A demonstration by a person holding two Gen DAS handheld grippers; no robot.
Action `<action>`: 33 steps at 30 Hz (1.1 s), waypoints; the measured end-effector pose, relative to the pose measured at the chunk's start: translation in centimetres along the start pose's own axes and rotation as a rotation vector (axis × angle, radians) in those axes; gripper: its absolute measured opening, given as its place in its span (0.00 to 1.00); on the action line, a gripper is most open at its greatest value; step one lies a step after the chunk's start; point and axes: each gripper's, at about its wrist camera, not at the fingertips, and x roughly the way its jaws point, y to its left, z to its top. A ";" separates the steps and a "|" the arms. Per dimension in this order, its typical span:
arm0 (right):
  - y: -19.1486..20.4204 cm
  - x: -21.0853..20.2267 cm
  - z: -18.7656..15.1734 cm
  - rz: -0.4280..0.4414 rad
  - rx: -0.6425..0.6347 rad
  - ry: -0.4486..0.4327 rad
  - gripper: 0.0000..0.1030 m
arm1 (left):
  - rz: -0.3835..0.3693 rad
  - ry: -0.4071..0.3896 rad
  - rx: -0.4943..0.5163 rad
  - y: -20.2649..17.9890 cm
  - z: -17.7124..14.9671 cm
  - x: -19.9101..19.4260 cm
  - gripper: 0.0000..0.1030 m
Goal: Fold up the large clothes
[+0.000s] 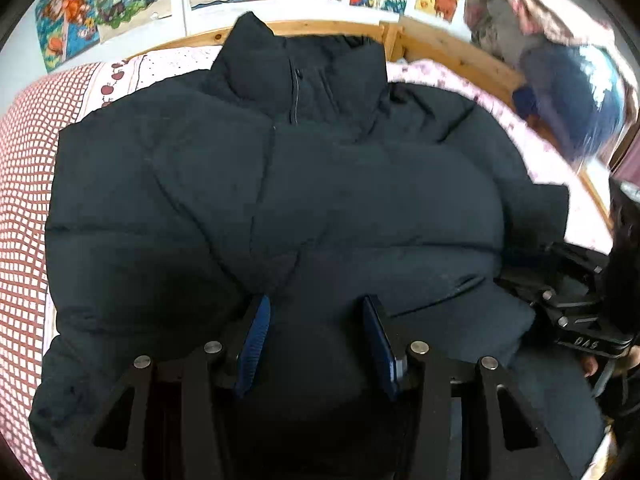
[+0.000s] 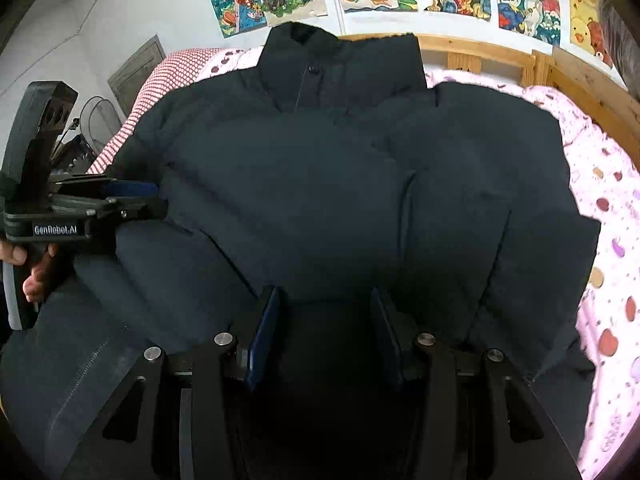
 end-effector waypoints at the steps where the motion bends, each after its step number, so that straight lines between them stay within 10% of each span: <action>1: 0.0 0.1 -0.2 -0.002 0.002 0.002 0.42 | 0.018 0.001 0.011 -0.2 -0.1 0.3 0.44; 11: -0.7 -0.6 -0.3 0.023 0.033 -0.036 0.44 | -0.053 -0.036 -0.057 1.3 -0.2 -0.2 0.44; 14: -1.3 -2.2 1.2 0.046 0.043 -0.069 0.58 | -0.105 -0.055 -0.137 3.0 1.4 -1.3 0.47; 25: -4.6 -3.2 15.9 -0.050 0.076 -0.148 0.66 | 0.029 -0.294 -0.255 8.5 12.1 -4.9 0.78; 33: -6.0 3.9 24.9 -0.113 0.118 -0.139 0.67 | 0.049 -0.278 -0.291 9.9 19.3 0.1 0.79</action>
